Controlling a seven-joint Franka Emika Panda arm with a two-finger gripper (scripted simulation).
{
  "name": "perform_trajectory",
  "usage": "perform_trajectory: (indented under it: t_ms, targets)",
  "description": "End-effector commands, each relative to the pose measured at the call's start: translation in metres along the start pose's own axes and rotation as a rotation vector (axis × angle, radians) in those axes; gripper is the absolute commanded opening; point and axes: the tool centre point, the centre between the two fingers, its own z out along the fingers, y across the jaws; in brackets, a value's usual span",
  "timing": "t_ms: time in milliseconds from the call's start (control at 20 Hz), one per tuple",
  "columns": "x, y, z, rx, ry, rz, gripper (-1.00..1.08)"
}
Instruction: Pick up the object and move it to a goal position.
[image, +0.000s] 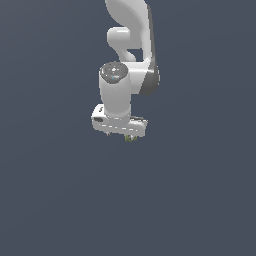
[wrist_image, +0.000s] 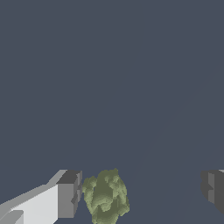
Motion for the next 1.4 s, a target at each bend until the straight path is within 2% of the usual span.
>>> perform_trajectory:
  t_ms: [0, 1350]
  targets:
    - [-0.003, -0.002, 0.002, 0.0, 0.001, 0.038, 1.0]
    - [-0.051, -0.022, 0.038, 0.009, 0.014, 0.69, 1.0]
